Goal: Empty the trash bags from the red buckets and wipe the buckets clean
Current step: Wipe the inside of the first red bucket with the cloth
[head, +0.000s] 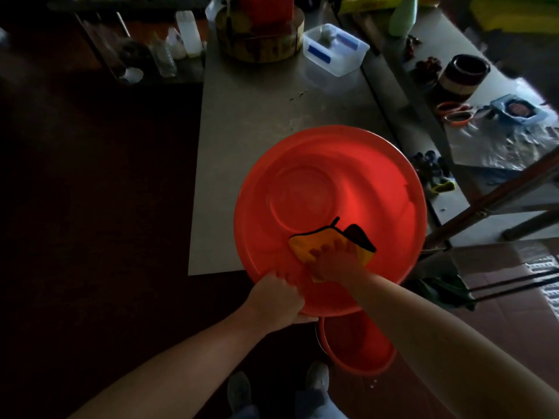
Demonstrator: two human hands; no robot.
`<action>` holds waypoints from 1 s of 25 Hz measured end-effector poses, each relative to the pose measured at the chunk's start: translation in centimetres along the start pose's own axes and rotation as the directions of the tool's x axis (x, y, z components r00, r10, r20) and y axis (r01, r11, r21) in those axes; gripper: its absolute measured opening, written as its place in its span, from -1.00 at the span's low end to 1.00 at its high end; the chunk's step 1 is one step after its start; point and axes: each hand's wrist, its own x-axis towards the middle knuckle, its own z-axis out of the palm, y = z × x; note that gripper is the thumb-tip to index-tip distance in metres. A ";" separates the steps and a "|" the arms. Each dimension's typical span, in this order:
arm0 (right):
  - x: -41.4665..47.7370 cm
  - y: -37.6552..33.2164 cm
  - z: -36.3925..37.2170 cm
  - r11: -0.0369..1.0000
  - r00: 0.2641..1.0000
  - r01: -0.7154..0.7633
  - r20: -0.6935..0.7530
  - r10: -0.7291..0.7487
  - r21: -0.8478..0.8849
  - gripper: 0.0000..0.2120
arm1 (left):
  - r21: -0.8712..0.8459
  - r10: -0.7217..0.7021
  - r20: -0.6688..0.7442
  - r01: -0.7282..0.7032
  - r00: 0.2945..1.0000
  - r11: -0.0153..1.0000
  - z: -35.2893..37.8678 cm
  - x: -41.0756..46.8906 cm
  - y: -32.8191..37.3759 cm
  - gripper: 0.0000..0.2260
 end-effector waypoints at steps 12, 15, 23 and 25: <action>3.9 0.5 -5.7 0.935 0.984 0.048 -0.177 0.017 0.353 -0.72 | -0.092 0.004 0.264 0.021 0.964 0.996 -6.8 2.1 -2.2 -0.40; 3.5 0.5 -9.3 0.977 0.896 0.104 -0.444 -0.010 0.188 -0.67 | -0.082 -0.050 0.312 0.079 0.949 0.994 -8.8 2.7 -3.8 -0.38; 1.8 -1.0 -12.0 0.997 0.993 0.079 -0.095 -0.077 0.021 -0.41 | -0.109 -0.163 0.261 0.197 0.951 0.974 -11.2 3.7 -7.8 -0.34; 1.1 -1.1 -13.6 0.993 0.987 0.106 -0.124 -0.099 0.048 -0.43 | -0.118 -0.193 0.265 0.230 0.945 0.966 -11.2 3.4 -9.1 -0.30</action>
